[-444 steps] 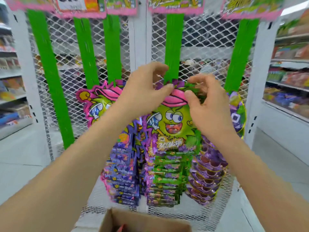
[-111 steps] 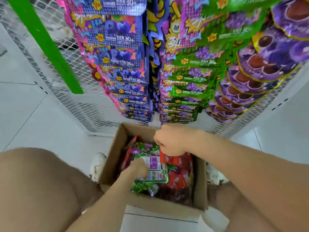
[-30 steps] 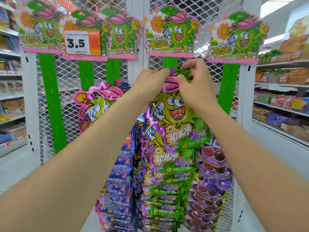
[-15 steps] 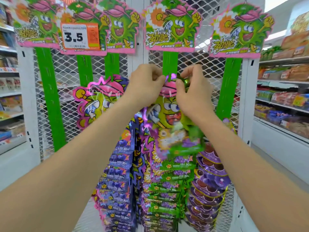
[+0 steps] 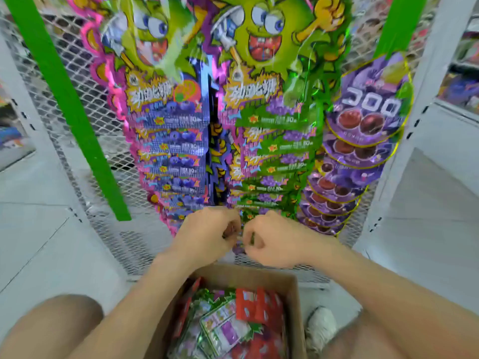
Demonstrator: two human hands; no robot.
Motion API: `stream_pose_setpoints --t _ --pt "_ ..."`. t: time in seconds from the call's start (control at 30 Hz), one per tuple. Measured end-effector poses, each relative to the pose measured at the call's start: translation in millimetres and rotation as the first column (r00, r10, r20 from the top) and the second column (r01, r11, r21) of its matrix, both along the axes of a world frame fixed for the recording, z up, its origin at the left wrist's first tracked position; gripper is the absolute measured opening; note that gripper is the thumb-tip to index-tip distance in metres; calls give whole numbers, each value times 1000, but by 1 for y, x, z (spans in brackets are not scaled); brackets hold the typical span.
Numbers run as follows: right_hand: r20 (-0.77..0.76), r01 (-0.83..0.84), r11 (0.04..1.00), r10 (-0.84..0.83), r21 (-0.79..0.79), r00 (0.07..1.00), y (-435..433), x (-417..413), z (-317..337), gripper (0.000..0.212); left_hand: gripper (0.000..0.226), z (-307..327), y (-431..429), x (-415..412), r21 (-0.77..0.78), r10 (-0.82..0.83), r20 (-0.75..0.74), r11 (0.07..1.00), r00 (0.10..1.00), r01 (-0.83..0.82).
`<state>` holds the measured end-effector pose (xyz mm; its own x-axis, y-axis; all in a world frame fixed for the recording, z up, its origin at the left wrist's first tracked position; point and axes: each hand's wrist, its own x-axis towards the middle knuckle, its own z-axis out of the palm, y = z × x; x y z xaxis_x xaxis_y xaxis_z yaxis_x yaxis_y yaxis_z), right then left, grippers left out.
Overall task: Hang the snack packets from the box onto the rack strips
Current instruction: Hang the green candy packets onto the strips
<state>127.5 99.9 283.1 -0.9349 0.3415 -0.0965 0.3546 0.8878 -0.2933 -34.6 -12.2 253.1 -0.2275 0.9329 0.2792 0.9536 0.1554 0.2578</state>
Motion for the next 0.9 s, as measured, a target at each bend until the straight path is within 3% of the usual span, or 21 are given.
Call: stream_pose_setpoints --t 0.07,0.13,0.27,0.37,0.47,0.63,0.73,0.8,0.9 --pt "208 -96 995 94 0 974 0 -2 -37 14 14 -64 -7 -5 -272 55 197 962 979 1" --pt "297 -136 991 130 -2 946 0 -4 -64 23 5 -125 -12 -11 -458 160 316 889 935 2" --pt "383 -218 975 217 -40 898 5 -12 -93 19 25 -225 -25 -5 -732 487 307 670 817 -124" --pt "378 -212 972 235 -100 896 11 -21 -110 21 33 -278 -31 12 -782 628 308 595 715 -185" --pt "400 -241 962 271 -125 875 13 -30 -123 19 39 -310 -31 26 -807 659 238 543 714 -232" --pt "441 -219 959 277 -179 854 20 -38 -131 30 75 -339 -34 30 -849 735 134 431 665 -305" --pt "457 -213 958 278 -190 845 24 -39 -128 31 62 -348 -41 24 -792 803 160 452 574 -411" --pt "466 -205 960 272 -190 842 26 -39 -125 33 61 -344 -41 21 -783 806 261 499 532 -372" --pt "469 -140 970 219 -198 856 26 -41 -123 36 43 -326 -32 20 -776 799 458 573 388 -264"
